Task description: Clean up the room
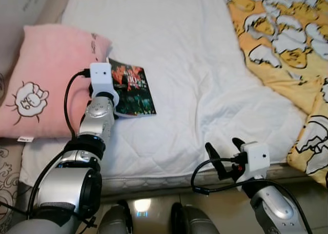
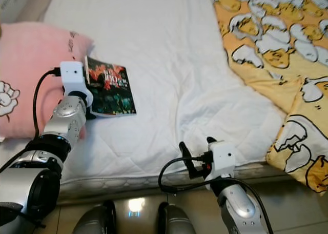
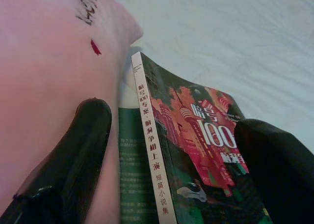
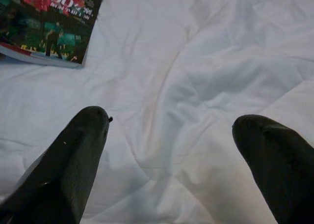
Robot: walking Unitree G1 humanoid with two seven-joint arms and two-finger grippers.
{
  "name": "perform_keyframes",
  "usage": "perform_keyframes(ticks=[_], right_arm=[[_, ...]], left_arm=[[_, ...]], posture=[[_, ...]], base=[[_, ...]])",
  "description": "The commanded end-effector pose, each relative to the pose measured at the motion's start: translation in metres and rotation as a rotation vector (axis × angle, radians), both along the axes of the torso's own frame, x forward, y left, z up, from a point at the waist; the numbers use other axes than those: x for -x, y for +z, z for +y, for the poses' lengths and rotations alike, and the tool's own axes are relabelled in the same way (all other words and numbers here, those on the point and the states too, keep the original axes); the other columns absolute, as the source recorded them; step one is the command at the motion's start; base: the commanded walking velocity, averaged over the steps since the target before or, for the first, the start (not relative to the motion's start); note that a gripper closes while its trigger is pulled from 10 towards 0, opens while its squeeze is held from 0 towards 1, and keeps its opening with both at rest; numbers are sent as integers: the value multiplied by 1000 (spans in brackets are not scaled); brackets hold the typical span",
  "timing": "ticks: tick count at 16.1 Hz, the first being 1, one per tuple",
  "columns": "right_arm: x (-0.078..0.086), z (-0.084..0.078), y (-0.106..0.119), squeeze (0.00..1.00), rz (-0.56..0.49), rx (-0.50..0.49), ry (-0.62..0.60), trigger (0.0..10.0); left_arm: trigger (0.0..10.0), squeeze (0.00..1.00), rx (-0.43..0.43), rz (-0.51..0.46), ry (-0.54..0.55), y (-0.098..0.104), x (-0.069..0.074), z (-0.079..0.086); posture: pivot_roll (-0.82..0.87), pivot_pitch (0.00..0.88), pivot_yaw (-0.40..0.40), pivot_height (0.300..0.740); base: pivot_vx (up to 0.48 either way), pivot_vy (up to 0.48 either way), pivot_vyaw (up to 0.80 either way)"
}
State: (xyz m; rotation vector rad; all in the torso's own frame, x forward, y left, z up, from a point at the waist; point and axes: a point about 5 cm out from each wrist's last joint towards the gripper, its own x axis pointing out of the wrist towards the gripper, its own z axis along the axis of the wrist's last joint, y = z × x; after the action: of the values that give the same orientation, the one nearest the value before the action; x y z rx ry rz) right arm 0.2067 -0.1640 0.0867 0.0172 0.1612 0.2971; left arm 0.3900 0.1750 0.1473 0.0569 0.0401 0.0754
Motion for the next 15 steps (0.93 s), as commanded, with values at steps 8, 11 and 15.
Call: perform_keyframes(ticks=[8, 11, 15], right_arm=[[5, -2, 0, 0, 46, 12, -2, 10000], [3, 0, -1, 0, 51, 13, 5, 10000], [1, 2, -1, 0, 53, 11, 9, 10000]], left_arm=[[10000, 0, 109, 124, 48, -28, 8, -9], [10000, 0, 151, 153, 9, -30, 8, -14], [0, 0, 149, 264, -29, -51, 15, -16]], posture=[[-255, 292, -86, 740], [-251, 287, -88, 740], [-248, 281, -87, 740]], base=[[0, 0, 0], [0, 0, 0], [0, 0, 0]])
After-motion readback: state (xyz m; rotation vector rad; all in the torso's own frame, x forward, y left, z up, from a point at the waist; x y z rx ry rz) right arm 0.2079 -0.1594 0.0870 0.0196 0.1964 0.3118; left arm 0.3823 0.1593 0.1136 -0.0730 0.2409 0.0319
